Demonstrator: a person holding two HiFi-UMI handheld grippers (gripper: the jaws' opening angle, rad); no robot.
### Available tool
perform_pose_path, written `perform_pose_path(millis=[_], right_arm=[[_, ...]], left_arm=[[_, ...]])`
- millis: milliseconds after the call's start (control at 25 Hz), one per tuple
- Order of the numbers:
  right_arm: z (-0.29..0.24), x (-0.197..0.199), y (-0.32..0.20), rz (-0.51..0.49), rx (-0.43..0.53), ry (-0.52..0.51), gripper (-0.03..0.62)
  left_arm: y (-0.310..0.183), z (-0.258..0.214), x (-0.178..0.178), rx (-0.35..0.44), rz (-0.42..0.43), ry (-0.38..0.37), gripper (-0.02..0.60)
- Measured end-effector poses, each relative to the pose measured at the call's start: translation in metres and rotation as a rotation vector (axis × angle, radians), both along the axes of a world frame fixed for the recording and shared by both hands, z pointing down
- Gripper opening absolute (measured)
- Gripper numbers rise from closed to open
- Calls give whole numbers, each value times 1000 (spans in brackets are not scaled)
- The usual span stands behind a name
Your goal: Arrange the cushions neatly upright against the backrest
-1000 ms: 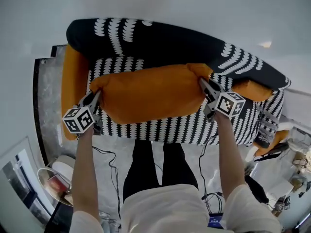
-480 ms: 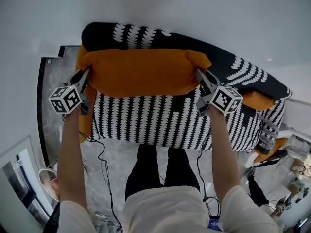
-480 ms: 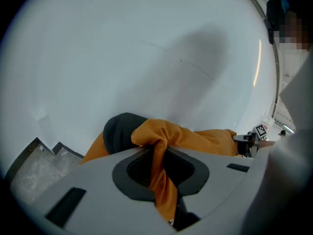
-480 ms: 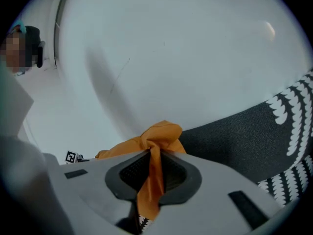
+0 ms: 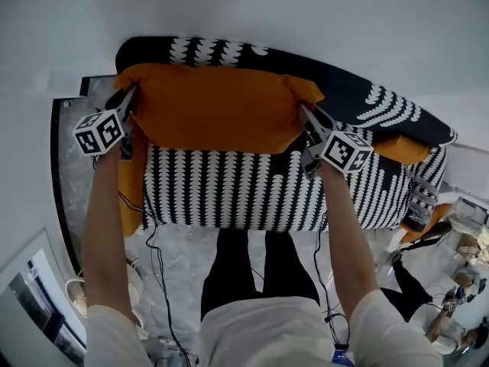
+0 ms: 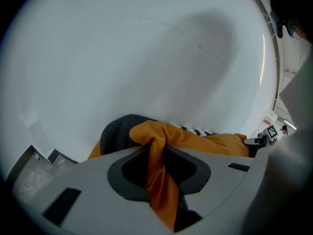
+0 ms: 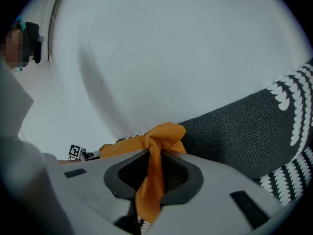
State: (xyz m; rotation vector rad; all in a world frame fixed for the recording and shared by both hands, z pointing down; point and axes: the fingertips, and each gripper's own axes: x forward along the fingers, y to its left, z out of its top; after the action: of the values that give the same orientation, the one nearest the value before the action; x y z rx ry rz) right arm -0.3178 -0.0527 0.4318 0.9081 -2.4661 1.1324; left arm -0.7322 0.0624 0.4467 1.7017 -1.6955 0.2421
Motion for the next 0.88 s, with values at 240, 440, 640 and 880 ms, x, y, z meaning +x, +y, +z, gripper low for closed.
perform_pose_path(millis=[240, 440, 640, 880], right_arm=[[10, 1, -24, -11, 15, 54, 137], [2, 2, -23, -41, 62, 120, 209], [-25, 19, 2, -4, 98, 156, 222], [-59, 53, 76, -43, 83, 175, 158]], left_arm=[[-16, 10, -6, -45, -20, -34, 140], [-6, 3, -19, -89, -42, -83, 185], [27, -20, -27, -80, -101, -87, 244], [94, -58, 27, -87, -58, -148, 226]])
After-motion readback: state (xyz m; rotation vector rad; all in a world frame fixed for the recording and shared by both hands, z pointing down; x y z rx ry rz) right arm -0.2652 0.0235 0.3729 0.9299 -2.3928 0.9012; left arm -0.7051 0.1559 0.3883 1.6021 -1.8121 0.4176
